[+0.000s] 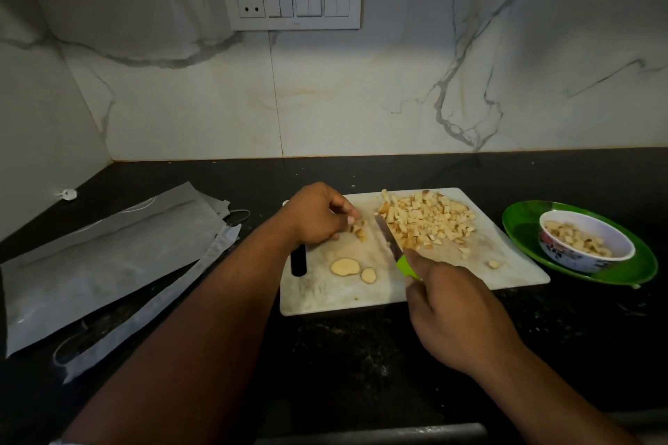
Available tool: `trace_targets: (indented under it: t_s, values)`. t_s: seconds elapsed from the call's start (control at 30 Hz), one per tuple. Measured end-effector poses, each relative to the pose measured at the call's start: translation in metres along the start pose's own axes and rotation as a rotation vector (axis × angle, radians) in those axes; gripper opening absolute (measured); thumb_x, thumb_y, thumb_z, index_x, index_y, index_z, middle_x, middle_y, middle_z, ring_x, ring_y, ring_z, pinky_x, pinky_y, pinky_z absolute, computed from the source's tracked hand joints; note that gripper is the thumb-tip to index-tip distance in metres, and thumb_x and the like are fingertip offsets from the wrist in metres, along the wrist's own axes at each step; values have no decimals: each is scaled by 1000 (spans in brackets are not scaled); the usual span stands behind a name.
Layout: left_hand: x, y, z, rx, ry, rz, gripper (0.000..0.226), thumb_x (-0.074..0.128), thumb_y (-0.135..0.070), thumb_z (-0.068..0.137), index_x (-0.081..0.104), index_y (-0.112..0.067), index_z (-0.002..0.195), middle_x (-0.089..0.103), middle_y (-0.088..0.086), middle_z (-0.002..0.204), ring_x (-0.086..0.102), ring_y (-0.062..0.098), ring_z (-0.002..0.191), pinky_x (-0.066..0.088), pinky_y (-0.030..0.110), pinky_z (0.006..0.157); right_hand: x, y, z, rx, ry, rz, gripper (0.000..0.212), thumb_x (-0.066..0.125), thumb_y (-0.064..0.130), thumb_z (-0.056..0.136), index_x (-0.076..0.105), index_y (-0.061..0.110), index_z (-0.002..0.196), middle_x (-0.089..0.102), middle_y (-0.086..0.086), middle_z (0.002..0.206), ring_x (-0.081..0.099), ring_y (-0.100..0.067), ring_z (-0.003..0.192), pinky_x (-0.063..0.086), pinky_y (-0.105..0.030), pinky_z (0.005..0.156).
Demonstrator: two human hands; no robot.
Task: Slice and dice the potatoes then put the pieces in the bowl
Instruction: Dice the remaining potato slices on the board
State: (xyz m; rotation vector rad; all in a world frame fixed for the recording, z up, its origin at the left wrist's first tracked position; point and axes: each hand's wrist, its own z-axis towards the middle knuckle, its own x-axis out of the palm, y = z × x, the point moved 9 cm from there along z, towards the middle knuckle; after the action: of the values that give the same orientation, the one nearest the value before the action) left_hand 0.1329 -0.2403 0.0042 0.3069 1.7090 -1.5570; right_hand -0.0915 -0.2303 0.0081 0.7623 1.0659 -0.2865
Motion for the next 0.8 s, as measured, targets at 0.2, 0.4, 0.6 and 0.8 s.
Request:
trace_targets:
  t_s: [0.2, 0.4, 0.6, 0.8]
  values:
    - [-46, 9, -1, -3, -318, -201, 20, 81, -11, 90, 78, -30, 96, 78, -7, 85, 74, 6, 80, 64, 29, 77, 22, 35, 29, -50, 50, -55, 55, 45, 34, 96, 39, 30, 151, 66, -2, 121, 61, -23, 107, 52, -35, 90]
    - [-50, 19, 0, -12, -196, -7, 11, 76, -20, 95, 81, -27, 101, 77, -12, 94, 69, -1, 88, 53, 16, 75, 21, 12, 25, 31, 16, -124, 53, 46, 32, 94, 44, 28, 147, 67, 0, 112, 62, -20, 99, 50, -31, 82]
    - [-46, 22, -6, -47, 28, 206, 6, 82, -28, 89, 80, -34, 89, 75, -16, 91, 66, 3, 92, 50, 28, 88, 13, 7, 17, 48, -56, -81, 54, 43, 34, 97, 38, 29, 151, 68, 2, 104, 62, -17, 93, 49, -30, 78]
    - [6, -8, -28, -17, 475, 182, 34, 96, -27, 71, 79, -26, 100, 76, -10, 89, 71, 6, 83, 57, 30, 88, 13, 4, 17, 78, -49, -87, 53, 43, 35, 96, 40, 31, 149, 68, 3, 105, 62, -18, 95, 47, -30, 78]
